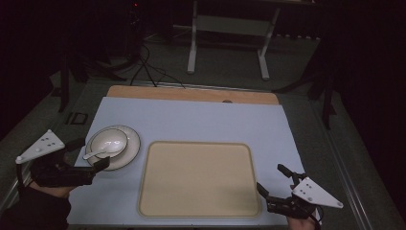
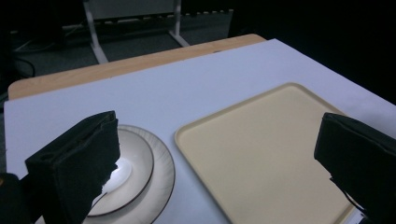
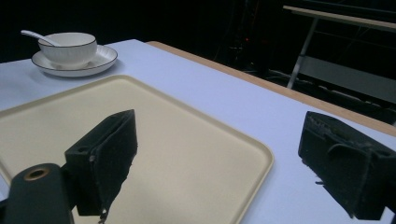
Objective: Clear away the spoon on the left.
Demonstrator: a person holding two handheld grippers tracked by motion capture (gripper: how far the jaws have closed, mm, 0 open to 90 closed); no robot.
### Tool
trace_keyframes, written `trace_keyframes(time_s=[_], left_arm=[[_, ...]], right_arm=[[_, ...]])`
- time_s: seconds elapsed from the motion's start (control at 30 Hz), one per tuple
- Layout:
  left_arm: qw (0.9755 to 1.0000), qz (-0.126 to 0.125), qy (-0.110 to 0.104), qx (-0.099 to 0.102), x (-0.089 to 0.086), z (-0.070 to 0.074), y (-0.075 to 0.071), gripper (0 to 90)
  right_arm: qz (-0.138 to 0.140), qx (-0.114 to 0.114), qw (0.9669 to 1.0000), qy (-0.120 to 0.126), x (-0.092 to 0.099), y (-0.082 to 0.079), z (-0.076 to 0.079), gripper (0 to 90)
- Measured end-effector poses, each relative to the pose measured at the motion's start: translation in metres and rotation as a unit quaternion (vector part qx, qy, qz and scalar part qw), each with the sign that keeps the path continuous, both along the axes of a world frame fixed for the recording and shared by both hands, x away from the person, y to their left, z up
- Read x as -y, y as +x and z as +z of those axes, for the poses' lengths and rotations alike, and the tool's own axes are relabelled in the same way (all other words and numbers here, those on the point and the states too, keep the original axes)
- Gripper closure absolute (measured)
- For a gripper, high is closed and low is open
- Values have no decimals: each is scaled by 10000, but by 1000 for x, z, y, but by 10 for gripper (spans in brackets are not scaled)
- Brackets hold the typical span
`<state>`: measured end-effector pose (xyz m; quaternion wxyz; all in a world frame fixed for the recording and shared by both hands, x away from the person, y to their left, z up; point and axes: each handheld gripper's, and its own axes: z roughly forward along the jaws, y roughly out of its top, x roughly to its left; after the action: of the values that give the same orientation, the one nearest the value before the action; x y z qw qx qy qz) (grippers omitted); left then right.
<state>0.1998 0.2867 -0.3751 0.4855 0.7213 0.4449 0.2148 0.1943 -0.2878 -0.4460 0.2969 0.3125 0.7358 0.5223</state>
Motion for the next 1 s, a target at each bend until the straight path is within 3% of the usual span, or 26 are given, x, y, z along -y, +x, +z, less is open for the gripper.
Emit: trace_keyframes(time_s=[0.37,0.6,0.83,1.0], left_arm=[[9995,225,-85,-210,-21,-20,7,19],[9976,330,-187,-584,-27,-38,13,40],[9922,688,-324,-984,-39,-58,24,54],[9858,989,-561,-1240,-52,-71,33,70]], right_arm=[[21,-56,10000,16,0,1,-1,118],[46,-82,10000,-23,-1,1,-1,118],[84,-95,9999,-43,-2,2,-2,118],[103,-118,9999,-65,-2,2,-2,118]])
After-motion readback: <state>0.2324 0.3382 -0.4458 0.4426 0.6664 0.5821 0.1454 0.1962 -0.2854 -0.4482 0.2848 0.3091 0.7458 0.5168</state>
